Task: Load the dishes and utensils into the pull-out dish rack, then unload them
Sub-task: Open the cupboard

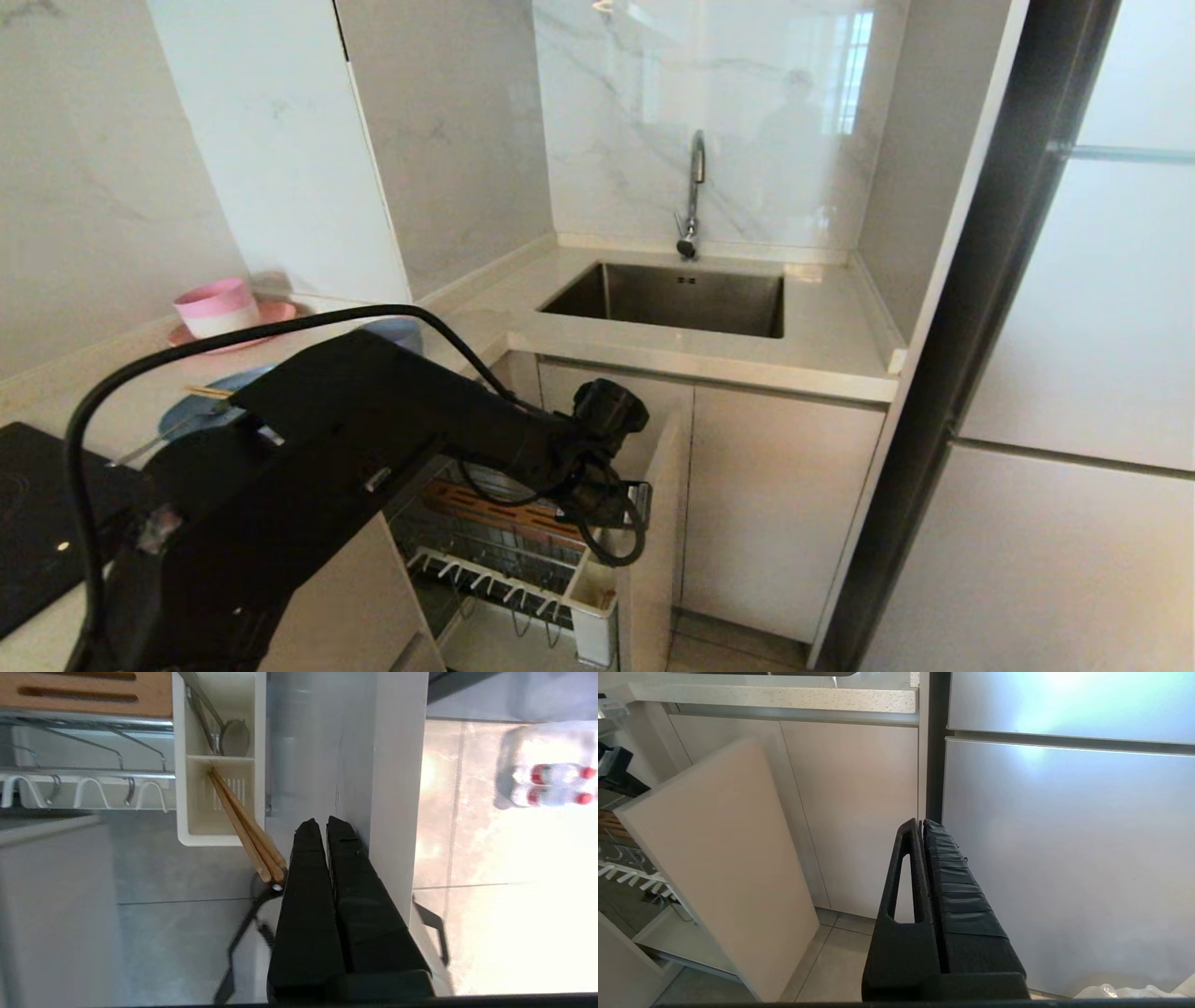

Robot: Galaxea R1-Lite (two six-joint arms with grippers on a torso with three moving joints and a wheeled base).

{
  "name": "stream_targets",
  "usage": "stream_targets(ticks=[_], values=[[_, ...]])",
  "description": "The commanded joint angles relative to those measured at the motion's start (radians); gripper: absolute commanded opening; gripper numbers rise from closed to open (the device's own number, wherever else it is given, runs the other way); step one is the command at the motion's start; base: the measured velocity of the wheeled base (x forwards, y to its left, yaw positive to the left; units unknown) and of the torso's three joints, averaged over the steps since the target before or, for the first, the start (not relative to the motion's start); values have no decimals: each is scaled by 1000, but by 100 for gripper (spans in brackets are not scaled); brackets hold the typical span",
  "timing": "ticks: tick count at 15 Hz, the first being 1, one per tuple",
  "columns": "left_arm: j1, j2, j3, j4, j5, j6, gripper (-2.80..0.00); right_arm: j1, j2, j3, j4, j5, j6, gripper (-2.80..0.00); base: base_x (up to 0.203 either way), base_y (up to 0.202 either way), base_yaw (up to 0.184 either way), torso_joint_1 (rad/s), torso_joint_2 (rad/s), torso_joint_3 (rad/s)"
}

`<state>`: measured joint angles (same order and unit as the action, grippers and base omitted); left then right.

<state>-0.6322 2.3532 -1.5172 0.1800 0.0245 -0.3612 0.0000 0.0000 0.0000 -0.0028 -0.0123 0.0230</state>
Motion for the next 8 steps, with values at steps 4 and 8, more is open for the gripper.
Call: stream_targets(ticks=[4, 8], values=[[-29, -2, 0, 1, 48, -12, -280, 0, 0, 0, 0, 0, 0, -280, 0, 0, 0, 0, 0, 0], [-10, -17, -6, 1, 143, -7, -280, 0, 2, 0, 0, 0, 0, -280, 0, 0, 0, 0, 0, 0]])
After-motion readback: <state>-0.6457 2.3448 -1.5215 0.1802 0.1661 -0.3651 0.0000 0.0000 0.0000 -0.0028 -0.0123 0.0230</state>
